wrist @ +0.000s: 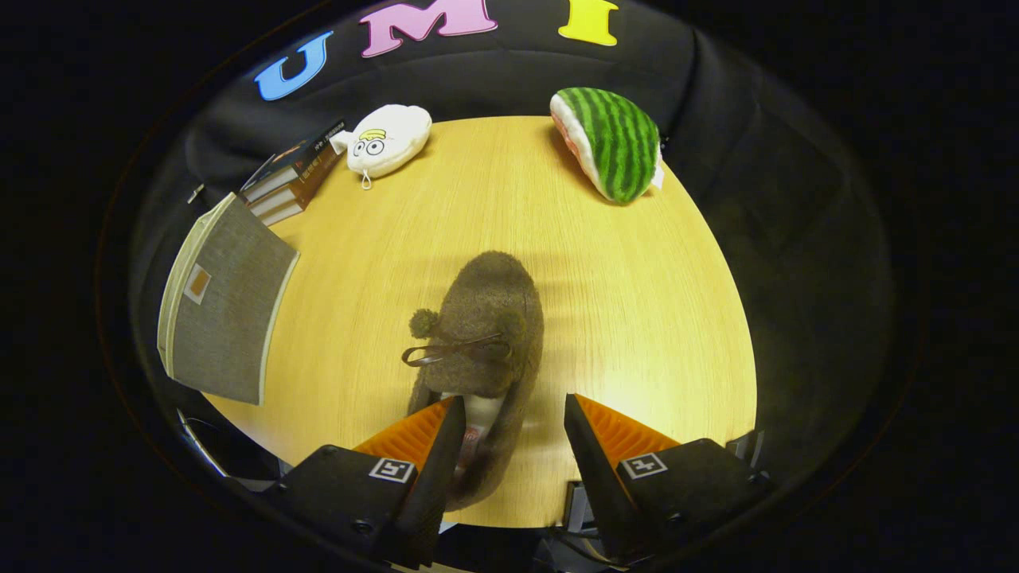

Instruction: Open the storage box then place both shoes into the box .Put the left shoe in first, then the right shoe, with the right side of both shoes facing outward in a uniform manner.

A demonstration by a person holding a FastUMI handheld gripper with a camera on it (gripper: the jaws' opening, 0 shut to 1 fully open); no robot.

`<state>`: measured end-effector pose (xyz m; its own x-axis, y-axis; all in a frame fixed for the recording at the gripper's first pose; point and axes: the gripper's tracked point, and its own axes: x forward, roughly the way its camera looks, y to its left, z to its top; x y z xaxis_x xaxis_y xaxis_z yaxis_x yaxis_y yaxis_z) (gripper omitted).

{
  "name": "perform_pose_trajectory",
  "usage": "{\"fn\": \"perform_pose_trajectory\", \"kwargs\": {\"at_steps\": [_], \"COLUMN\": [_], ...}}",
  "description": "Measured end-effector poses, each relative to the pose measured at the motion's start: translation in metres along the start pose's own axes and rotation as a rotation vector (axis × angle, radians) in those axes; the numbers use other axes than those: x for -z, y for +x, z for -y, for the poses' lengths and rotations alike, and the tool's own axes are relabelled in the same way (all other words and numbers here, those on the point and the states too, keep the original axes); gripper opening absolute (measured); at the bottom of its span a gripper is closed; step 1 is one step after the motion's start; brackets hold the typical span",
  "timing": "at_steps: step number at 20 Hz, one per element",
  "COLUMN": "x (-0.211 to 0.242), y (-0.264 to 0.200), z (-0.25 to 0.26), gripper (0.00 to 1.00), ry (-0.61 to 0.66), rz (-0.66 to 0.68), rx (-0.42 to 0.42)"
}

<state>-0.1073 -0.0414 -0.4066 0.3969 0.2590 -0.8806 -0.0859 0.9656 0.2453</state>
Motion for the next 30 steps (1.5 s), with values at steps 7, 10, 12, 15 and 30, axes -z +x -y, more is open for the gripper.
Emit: {"fn": "perform_pose_trajectory", "kwargs": {"at_steps": [7,10,12,15,30], "x": [-0.003,-0.007,-0.004,-0.007,-0.117], "y": [0.029,0.03,0.026,0.005,-0.139], "z": [-0.001,0.013,0.013,0.005,-0.212], "gripper": [0.56,0.19,0.06,0.05,0.05], "ry": [-0.026,0.005,0.02,0.055,0.142], "rz": [-0.014,0.0,-0.002,0.006,0.143], "rx": [0.023,0.09,0.104,0.086,-0.156]}}
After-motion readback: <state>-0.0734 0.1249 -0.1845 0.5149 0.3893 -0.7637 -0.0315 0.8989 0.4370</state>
